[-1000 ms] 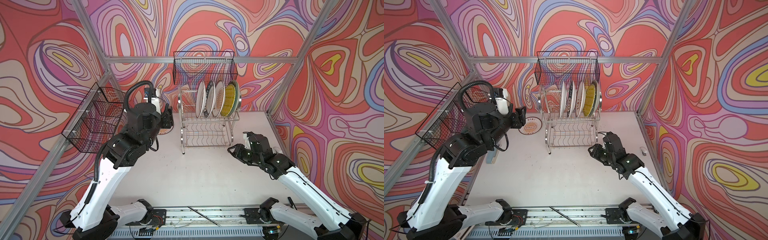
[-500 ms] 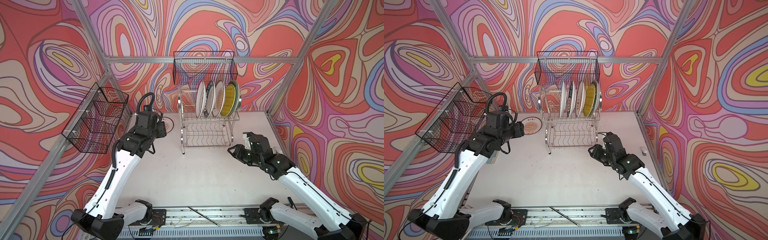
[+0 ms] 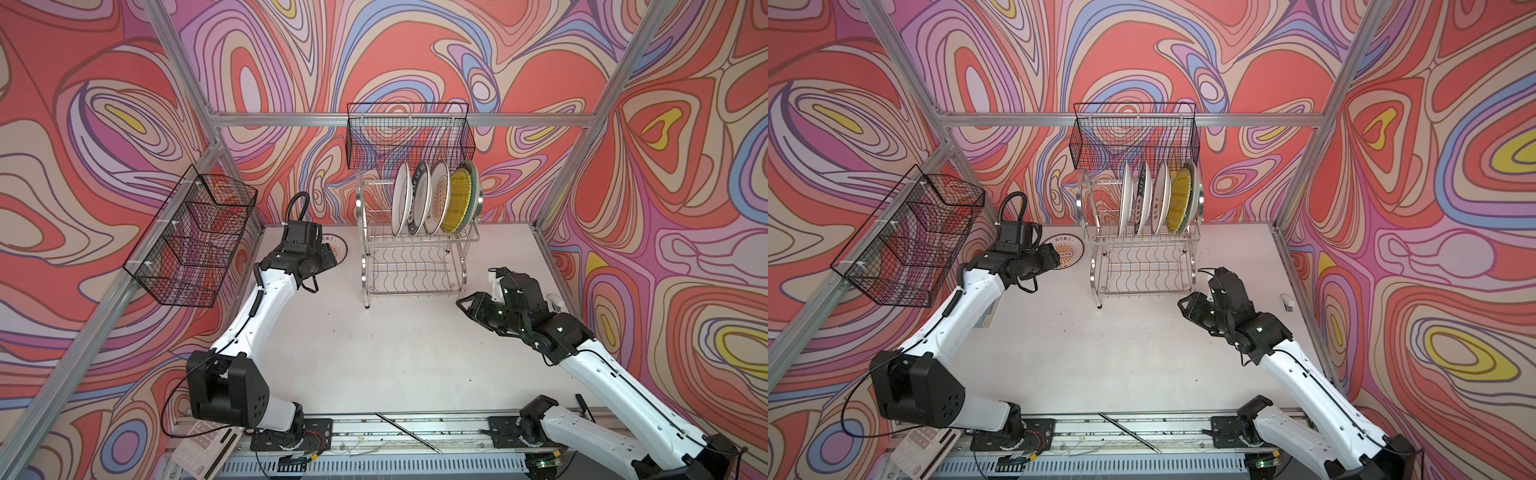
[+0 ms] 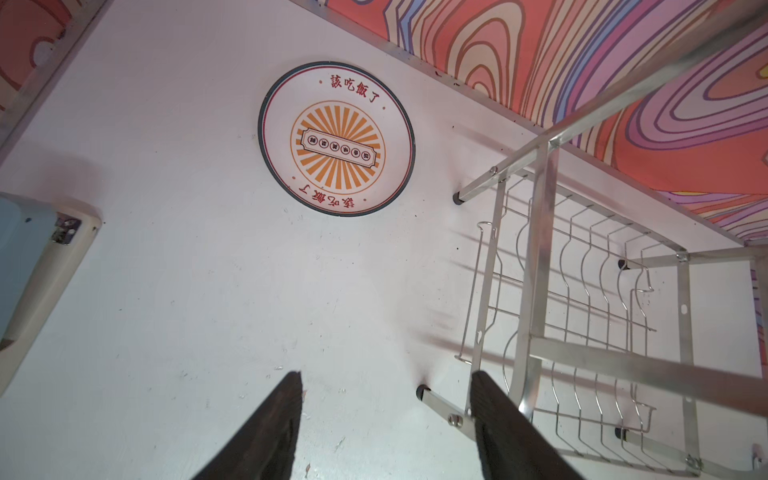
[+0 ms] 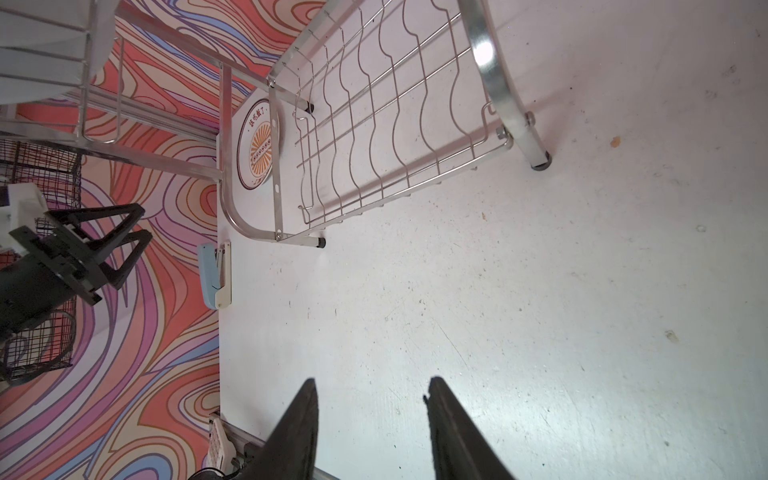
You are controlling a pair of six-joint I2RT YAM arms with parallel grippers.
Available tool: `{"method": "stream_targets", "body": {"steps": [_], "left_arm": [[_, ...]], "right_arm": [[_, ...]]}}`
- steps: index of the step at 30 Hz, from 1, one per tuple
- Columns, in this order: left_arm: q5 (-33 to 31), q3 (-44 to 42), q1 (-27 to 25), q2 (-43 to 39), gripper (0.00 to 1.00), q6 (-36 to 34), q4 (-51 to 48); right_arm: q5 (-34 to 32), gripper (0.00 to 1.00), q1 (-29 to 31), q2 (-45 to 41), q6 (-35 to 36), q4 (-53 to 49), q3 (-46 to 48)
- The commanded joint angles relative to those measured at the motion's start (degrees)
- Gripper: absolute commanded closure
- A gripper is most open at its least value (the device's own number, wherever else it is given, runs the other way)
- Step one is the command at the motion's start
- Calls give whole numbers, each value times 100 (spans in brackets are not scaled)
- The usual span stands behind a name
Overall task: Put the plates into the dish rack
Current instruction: 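Withdraw the left gripper from the rack toward the sunburst plate on the table, then lower the left gripper over the sunburst-printed white plate's rim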
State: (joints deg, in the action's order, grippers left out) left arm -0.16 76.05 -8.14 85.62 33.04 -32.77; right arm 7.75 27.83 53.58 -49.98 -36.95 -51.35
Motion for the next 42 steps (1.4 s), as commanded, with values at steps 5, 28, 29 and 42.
{"method": "stream_targets", "body": {"steps": [5,28,29,42], "left_arm": [[5,19,87,811,35,788,636],[-566,423,137,2430,40,1817,1318],[-580,424,143,2460,40,1868,1344],[-458,270,187,2761,43,2114,2137]], "right_arm": [[-175,56,20,-265,74,-152,134],[-181,55,20,-506,194,-351,324],[-181,55,20,-515,211,-376,333],[-205,55,20,-592,400,-552,305]]}}
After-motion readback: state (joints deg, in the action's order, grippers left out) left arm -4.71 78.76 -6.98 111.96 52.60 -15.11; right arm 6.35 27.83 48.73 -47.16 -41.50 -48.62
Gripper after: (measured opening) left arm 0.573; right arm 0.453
